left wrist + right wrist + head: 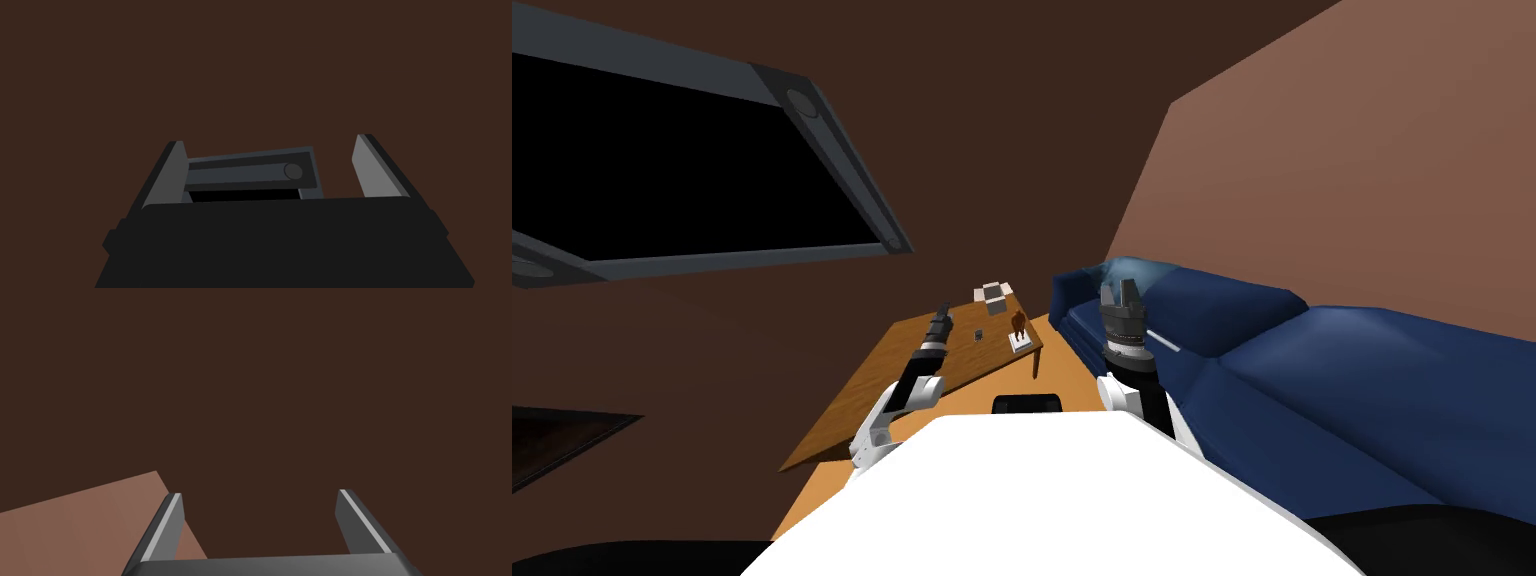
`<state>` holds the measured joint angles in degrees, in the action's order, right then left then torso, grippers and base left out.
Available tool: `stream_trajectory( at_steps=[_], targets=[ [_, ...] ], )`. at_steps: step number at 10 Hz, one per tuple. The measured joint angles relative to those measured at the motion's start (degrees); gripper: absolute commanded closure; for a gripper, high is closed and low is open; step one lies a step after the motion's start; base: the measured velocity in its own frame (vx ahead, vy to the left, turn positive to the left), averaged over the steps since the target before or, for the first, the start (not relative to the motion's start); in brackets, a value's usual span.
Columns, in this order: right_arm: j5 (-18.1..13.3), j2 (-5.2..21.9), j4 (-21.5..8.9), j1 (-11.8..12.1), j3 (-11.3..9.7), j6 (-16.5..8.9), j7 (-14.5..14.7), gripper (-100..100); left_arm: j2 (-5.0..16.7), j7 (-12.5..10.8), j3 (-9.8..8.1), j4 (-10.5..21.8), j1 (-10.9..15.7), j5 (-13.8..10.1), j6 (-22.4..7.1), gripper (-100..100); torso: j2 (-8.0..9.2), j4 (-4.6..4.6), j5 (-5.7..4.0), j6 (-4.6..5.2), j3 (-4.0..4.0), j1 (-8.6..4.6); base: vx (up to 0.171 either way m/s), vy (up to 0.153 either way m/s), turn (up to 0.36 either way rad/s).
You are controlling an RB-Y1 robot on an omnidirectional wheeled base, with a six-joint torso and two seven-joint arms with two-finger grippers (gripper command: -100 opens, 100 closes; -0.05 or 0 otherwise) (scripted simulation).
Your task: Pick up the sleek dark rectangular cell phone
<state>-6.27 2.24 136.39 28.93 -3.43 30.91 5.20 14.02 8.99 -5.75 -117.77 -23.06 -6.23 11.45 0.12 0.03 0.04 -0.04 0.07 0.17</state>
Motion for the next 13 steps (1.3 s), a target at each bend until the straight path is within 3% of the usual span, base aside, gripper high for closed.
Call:
stream_trajectory(
  at_steps=[5, 7, 11, 13],
  targets=[
    [0.00, 0.00, 0.00, -0.01, -0.01, 0.00, 0.00, 0, 2.92, 2.51, -1.17, 7.61, 2.45, -2.60, -5.04, -100, -0.08, -0.02, -0.02, 0.06, -0.05, -0.05, -0.023, 0.020, -0.181],
    [0.00, 0.00, 0.00, -0.01, 0.00, 0.00, 0.00, 0, 5.19, 2.78, -2.33, 9.56, 3.01, -4.25, -7.78, -100, -0.06, -0.01, -0.01, 0.04, -0.03, -0.03, -0.025, 0.024, -0.173],
    [0.00, 0.00, 0.00, 0.00, 0.00, 0.00, 0.00, 0, 6.09, 4.57, -2.65, 14.33, 3.92, -5.36, -9.97, -100, -0.11, -0.02, -0.02, -0.01, -0.06, -0.06, -0.016, 0.015, -0.159],
    [0.00, 0.00, 0.00, 0.00, 0.00, 0.00, 0.00, 0, 8.05, 5.25, -3.29, 17.99, 5.31, -6.79, -11.80, -100, -0.09, -0.02, -0.01, -0.01, -0.05, -0.03, -0.026, 0.022, -0.224]
  ],
)
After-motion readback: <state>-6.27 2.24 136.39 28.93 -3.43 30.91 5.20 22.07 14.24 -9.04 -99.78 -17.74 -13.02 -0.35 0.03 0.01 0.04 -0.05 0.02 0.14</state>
